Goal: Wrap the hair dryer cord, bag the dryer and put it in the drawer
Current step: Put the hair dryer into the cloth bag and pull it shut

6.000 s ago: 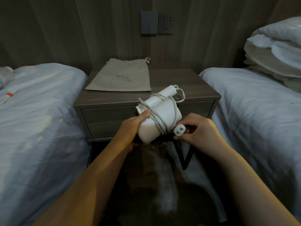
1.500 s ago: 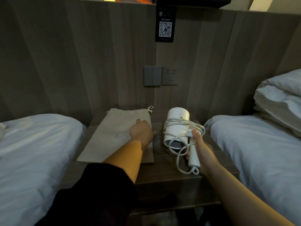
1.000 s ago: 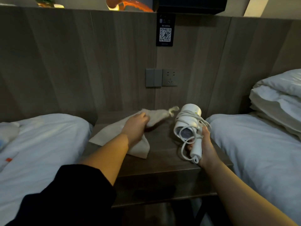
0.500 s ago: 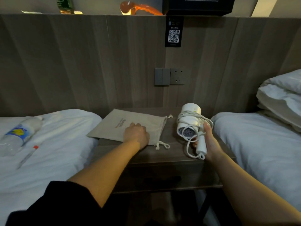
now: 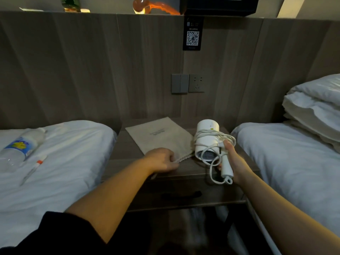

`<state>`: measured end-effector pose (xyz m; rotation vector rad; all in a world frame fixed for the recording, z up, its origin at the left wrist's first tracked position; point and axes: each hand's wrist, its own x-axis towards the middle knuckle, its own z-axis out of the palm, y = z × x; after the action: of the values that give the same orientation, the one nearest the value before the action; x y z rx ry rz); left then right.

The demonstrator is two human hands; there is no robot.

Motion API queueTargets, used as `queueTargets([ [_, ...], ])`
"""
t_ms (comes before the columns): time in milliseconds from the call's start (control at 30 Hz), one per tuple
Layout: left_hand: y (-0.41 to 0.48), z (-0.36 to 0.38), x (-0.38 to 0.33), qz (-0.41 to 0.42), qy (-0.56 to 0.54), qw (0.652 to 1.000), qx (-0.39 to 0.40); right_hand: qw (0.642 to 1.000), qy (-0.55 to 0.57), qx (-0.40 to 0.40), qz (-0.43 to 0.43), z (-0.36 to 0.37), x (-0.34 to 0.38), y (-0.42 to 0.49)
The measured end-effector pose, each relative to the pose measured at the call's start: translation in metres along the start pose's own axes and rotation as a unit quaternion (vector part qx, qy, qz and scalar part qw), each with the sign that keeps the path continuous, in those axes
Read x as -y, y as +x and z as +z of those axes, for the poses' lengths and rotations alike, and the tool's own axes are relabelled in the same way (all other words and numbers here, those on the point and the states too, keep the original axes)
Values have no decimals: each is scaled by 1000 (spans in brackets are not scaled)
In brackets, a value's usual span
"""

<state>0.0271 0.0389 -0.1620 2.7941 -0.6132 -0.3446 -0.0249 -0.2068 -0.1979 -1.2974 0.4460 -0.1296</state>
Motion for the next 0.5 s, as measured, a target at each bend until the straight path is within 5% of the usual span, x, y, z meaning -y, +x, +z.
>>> queueTargets([
  [133, -4, 6, -2, -6, 69, 994, -80, 1000, -9, 1, 21, -8, -10, -9],
  [500, -4, -2, -5, -58, -200, 952, -225, 996, -58, 34, 59, 1, 9, -59],
])
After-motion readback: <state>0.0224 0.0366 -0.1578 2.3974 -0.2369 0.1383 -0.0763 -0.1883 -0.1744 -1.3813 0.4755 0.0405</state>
